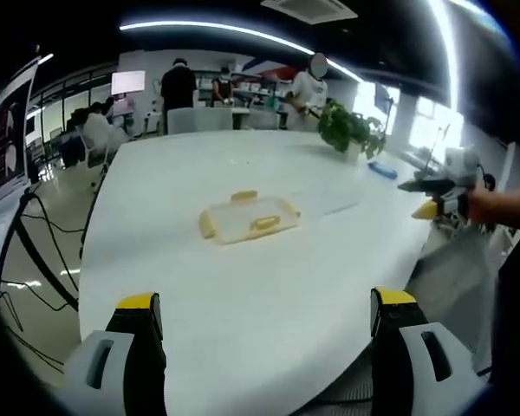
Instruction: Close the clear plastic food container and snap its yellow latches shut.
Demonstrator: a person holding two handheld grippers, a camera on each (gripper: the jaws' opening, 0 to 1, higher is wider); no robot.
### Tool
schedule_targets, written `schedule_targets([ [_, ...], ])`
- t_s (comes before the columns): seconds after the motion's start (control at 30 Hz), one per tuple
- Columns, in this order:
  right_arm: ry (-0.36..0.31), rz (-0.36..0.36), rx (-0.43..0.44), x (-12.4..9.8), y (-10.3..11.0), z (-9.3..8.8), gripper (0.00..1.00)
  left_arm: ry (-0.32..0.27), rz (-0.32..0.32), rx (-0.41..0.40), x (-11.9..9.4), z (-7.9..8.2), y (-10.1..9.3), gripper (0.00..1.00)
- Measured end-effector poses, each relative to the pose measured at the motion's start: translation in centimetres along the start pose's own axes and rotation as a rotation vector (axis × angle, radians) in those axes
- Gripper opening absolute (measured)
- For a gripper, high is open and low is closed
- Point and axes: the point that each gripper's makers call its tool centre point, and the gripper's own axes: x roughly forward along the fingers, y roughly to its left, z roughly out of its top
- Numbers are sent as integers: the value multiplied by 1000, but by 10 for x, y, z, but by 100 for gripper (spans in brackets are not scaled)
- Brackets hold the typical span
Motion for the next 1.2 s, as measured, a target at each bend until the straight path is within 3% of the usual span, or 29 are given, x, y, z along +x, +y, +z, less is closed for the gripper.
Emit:
schedule_targets([
  [0.4, 34, 27, -42, 26, -18, 2, 87, 51, 2, 6, 26, -1, 7, 99],
  [0.73, 30, 70, -54, 40, -27, 17, 87, 78, 15, -1, 46, 3, 14, 99],
  [0.97, 37, 103, -72, 54, -29, 20, 87, 84, 2, 7, 66, 9, 6, 99],
  [1.1, 74, 137, -82, 61, -25, 14, 87, 89, -8, 4, 75, 10, 4, 99],
  [1.2, 57, 153, -67, 62, -23, 21, 88, 97, -22, 17, 78, 11, 2, 98],
])
